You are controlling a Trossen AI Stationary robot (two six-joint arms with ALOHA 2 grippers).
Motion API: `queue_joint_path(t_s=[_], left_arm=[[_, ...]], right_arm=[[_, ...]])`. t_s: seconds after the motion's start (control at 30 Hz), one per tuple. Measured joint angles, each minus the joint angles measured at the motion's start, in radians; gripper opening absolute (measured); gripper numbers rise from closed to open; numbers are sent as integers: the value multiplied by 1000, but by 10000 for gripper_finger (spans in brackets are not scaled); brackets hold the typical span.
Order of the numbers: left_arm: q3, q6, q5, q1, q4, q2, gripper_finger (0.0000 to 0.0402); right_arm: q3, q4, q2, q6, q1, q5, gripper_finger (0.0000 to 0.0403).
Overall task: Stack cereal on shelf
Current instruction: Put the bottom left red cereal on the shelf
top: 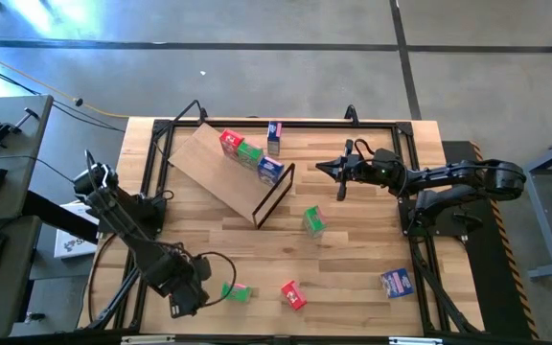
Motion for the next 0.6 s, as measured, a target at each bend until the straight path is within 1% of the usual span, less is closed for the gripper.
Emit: queue_joint_path(t_s=[0.4, 0.6], left_arm=[[2, 15, -22, -17, 0, 9, 249], [38, 29, -24, -16, 0, 9, 249]], right_arm=[[0, 0, 0, 0, 0, 0, 0], [0, 0, 0, 0, 0, 0, 0]])
